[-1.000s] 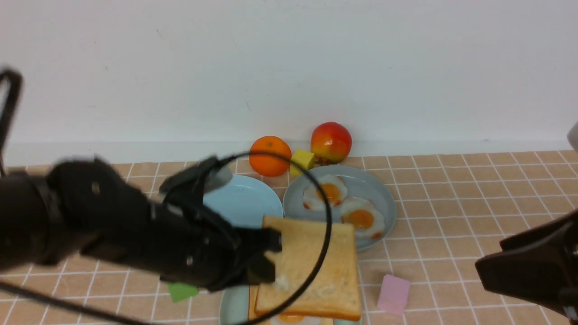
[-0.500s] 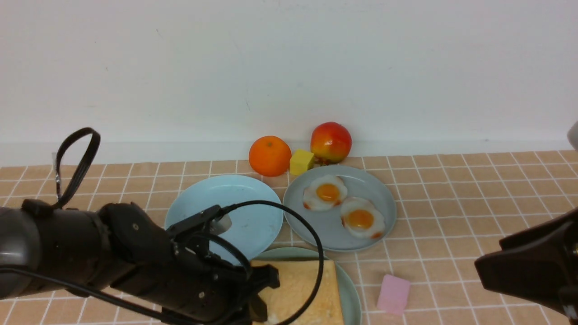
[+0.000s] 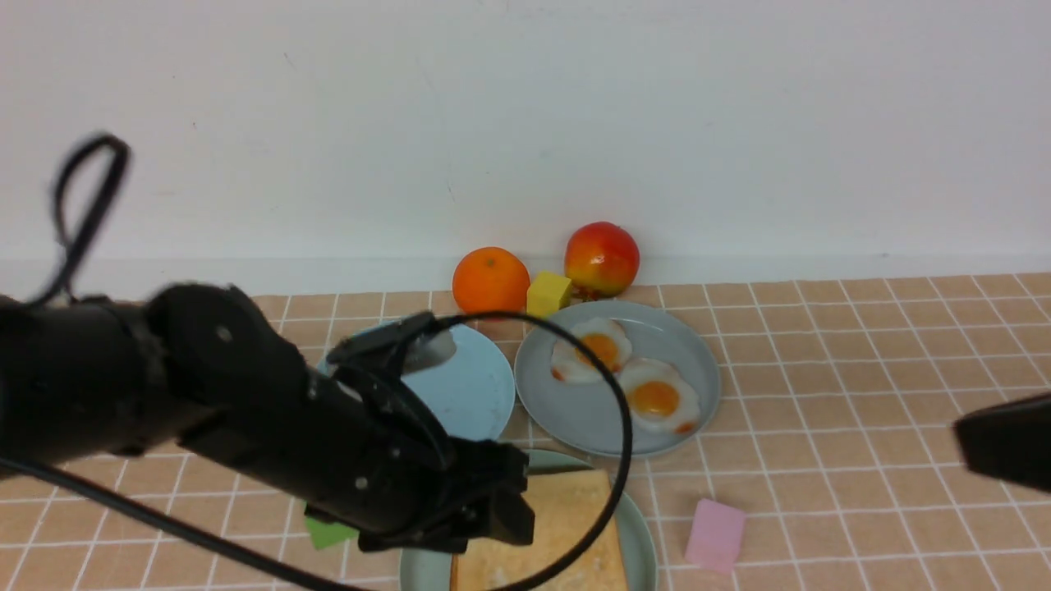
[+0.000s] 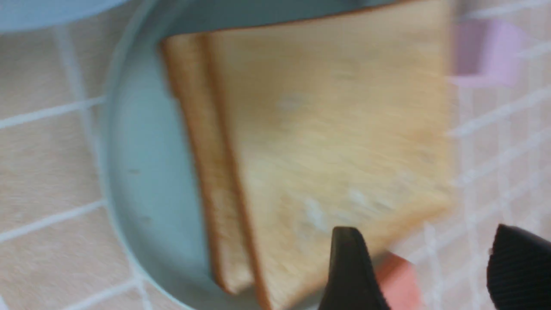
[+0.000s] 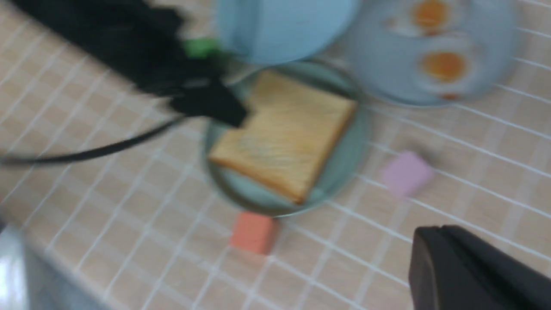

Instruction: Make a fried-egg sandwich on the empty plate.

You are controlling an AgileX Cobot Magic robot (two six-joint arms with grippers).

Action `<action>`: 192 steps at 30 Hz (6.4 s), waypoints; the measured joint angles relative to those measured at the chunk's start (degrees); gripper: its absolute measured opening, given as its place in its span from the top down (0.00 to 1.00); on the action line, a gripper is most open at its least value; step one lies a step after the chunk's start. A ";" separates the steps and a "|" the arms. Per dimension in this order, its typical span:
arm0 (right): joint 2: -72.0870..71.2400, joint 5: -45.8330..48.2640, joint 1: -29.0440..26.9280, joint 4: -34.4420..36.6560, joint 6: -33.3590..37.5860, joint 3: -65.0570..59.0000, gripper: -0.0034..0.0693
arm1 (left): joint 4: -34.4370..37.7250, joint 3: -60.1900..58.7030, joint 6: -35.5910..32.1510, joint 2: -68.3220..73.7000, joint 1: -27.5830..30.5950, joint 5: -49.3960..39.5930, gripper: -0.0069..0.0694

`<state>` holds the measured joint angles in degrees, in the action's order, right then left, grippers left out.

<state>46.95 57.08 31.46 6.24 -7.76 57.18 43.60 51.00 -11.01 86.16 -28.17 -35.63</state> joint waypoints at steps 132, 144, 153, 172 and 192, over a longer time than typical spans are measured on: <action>-47.47 -35.29 -28.15 -17.78 -10.65 -58.25 0.86 | -48.27 -52.73 22.04 -86.78 23.52 13.20 0.86; -47.47 -35.22 -28.15 -17.78 -10.65 -58.23 0.83 | -48.27 -52.73 22.04 -86.78 23.52 13.20 0.84; -47.47 -35.22 -28.15 -17.78 -10.60 -58.23 0.82 | -48.27 -52.73 22.04 -86.78 23.52 13.20 0.83; -47.47 -35.22 -28.15 -17.78 -10.60 -58.23 0.79 | -48.27 -52.73 22.04 -86.78 23.52 13.20 0.80; -47.47 -35.18 -28.15 -17.78 -10.60 -58.23 0.75 | -48.27 -52.73 22.04 -86.78 23.97 13.20 0.78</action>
<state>-0.52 21.91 3.31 -11.54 -18.36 -1.05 -4.67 -1.73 11.03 -0.61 -4.20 -22.43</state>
